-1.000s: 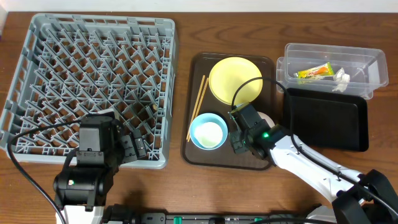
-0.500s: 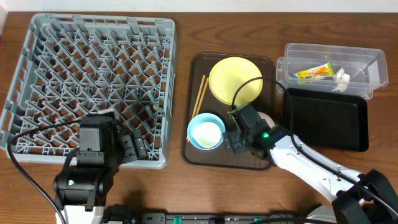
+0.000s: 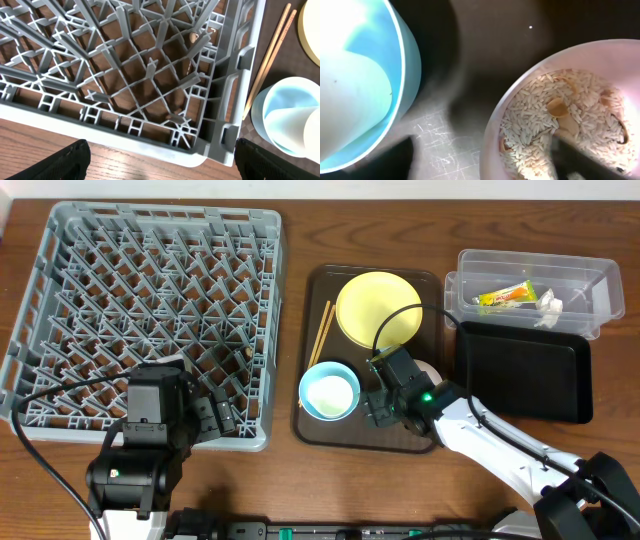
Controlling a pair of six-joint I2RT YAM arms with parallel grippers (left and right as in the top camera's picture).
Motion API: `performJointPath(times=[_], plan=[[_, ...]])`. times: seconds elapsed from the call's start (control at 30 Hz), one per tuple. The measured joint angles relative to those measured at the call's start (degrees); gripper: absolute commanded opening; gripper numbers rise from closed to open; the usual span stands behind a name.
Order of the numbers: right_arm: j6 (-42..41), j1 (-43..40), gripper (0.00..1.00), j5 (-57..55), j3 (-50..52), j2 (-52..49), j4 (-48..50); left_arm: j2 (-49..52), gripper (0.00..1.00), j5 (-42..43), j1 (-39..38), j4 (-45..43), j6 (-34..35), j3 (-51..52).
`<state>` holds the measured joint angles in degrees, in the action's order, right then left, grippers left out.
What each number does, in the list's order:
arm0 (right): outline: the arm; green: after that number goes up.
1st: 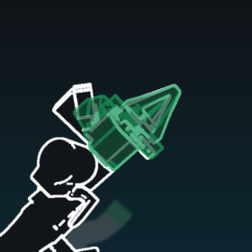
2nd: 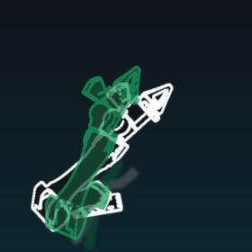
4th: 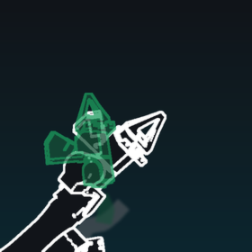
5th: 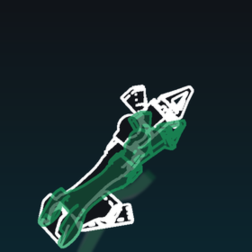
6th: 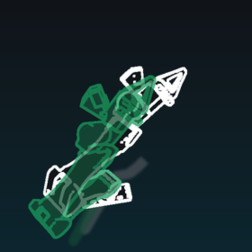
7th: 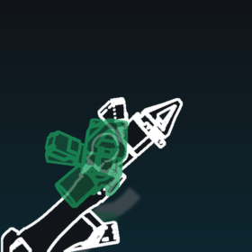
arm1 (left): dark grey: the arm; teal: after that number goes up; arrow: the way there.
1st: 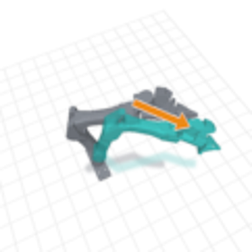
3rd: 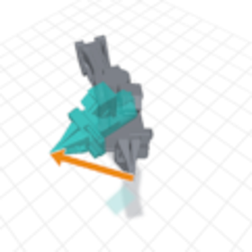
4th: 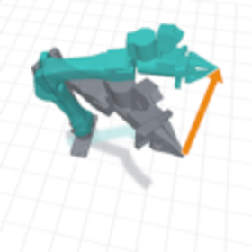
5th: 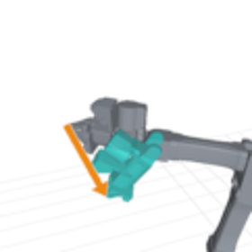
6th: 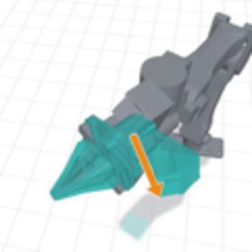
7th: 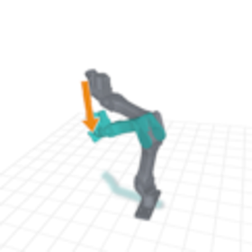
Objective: Sort waste into correct bins and load items into the dishwasher
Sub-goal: 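Lower the right gripper to the pink rice bowl rim and grip it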
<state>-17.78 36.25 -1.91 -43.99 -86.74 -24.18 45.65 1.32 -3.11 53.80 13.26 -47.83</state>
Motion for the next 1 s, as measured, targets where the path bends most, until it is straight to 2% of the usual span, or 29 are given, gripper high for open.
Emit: performJointPath(times=[0.03, 0.07, 0.1, 0.13, 0.2, 0.27, 0.3, 0.33, 0.37, 0.4, 0.5, 0.53, 0.57, 0.6, 0.87, 0.9, 0.93, 0.97, 1.0], plan=[[0.0, 0.0, 0.01, 0.0, 0.0, 0.0, -0.1, 0.0, 0.94, 0.0, 0.0, 0.0, 0.0, 0.0], [0.0, 0.0, 0.14, 0.0, 0.0, 0.0, -0.1, 0.0, 0.94, 0.0, 0.0, 0.0, 0.0, 0.0], [-0.2, 0.0, 0.80, 0.0, 0.0, 0.0, -0.1, 0.0, 0.94, 0.0, 0.0, 0.0, 0.0, 0.0], [-0.4, 0.0, 0.97, 0.0, 0.0, 0.0, 0.0, 0.0, 0.94, 0.0, 0.0, 0.0, 0.0, 0.0], [-0.1, 0.0, 0.01, 0.0, 0.0, 0.0, 0.0, 0.0, 0.94, 0.0, 0.0, 0.0, 0.0, 0.0], [0.1, 0.0, 0.01, 0.0, 0.0, 0.0, 0.0, 0.0, 0.94, 0.0, 0.0, 0.0, 0.0, 0.0], [0.1, 0.0, 0.25, 0.0, 0.0, 0.0, 0.0, 0.0, 0.94, 0.0, 0.0, 0.0, 0.0, 0.0], [-0.2, 0.0, 0.64, 0.0, 0.0, 0.0, 0.1, 0.0, 0.94, 0.0, 0.0, 0.0, 0.0, 0.0], [-0.2, 0.0, 0.54, 0.0, 0.0, 0.0, 0.1, 0.0, 0.94, 0.0, 0.0, 0.0, 0.0, 0.0], [-0.2, 0.0, 0.01, 0.0, 0.0, 0.0, 0.1, 0.0, 0.94, 0.0, 0.0, 0.0, 0.0, 0.0], [0.2, 0.0, 0.01, 0.4, 0.0, 0.0, 0.2, 0.0, 0.94, 0.0, 0.0, 0.0, 0.0, 0.0], [0.2, 0.0, 0.20, 0.4, 0.0, 0.0, 0.2, 0.0, 0.94, 0.0, 0.0, 0.0, 0.0, 0.0], [0.0, 0.0, 0.27, 0.4, 0.0, 0.0, 0.3, 0.0, 0.94, 0.0, 0.0, 0.0, 0.0, 0.0], [0.1, 0.0, 0.01, 0.4, 0.0, 0.0, 0.3, 0.0, 0.94, 0.0, 0.0, 0.0, 0.0, 0.0], [0.7, 0.0, 0.01, 0.6, -0.1, 0.0, 0.1, 0.0, 0.94, 0.0, 0.0, 0.0, 0.0, 0.0], [0.7, 0.0, 0.05, 0.6, -0.1, 0.0, 0.1, 0.0, 0.94, 0.0, 0.0, 0.0, 0.0, 0.0], [0.6, 0.0, 0.23, 0.6, -0.1, 0.0, 0.2, 0.0, 0.94, 0.0, 0.0, 0.0, 0.0, 0.0], [0.5, 0.0, 0.58, 0.7, -0.1, 0.0, 0.2, 0.0, 0.94, 0.0, 0.0, 0.0, 0.0, 0.0], [0.6, 0.0, 0.61, 0.9, -0.1, 0.0, 0.0, 0.0, 0.94, 0.0, 0.0, 0.0, 0.0, 0.0]])
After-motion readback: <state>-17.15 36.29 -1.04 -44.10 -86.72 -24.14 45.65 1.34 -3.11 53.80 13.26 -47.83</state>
